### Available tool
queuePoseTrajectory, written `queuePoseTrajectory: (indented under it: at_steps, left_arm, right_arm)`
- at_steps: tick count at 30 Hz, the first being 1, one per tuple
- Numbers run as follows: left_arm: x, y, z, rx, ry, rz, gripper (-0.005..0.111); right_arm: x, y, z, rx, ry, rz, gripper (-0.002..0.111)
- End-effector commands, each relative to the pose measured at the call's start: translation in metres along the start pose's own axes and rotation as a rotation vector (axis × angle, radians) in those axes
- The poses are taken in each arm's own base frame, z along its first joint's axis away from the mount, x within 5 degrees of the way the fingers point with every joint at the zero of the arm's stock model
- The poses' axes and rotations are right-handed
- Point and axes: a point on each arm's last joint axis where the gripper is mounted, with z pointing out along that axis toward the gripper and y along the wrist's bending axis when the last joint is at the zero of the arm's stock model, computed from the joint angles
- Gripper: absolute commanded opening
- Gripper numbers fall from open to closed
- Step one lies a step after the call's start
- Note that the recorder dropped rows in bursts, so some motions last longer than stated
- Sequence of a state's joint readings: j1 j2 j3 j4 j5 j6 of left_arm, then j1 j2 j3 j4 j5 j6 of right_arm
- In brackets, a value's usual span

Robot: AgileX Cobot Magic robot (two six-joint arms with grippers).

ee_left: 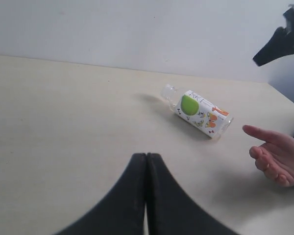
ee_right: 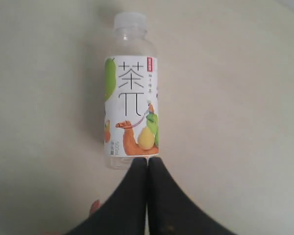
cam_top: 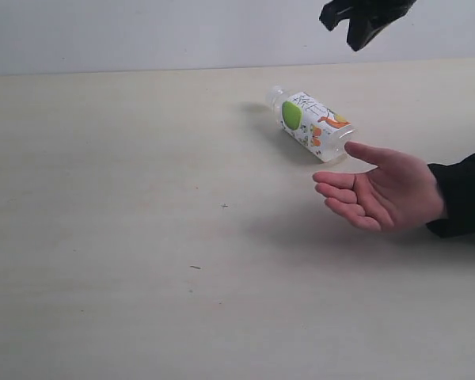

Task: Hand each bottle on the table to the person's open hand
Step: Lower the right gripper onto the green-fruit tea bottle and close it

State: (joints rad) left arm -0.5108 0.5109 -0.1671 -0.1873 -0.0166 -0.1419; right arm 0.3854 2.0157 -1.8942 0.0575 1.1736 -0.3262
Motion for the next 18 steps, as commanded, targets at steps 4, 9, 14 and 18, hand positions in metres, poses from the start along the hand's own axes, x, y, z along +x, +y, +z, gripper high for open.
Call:
queuePoseTrajectory:
  at_steps: [4,9,14,18]
  left_arm:
    - [0.000,0.000,0.000,-0.001,-0.005,0.005,0.000]
    - [0.000,0.000,0.000,-0.001,-0.005,0.005,0.000]
    - [0.000,0.000,0.000,-0.001,-0.005,0.005,0.000]
    - [0.000,0.000,0.000,-0.001,-0.005,0.005,0.000]
  right_arm:
    - [-0.018,-0.009,0.068,-0.049,0.081,-0.154,0.014]
    - [-0.022,-0.011,0.094,-0.064,0.097,-0.211,0.073]
    - [-0.020,-0.008,0.111,-0.108,0.111,-0.207,0.100]
    - [-0.020,-0.005,0.119,-0.142,0.097,-0.239,0.100]
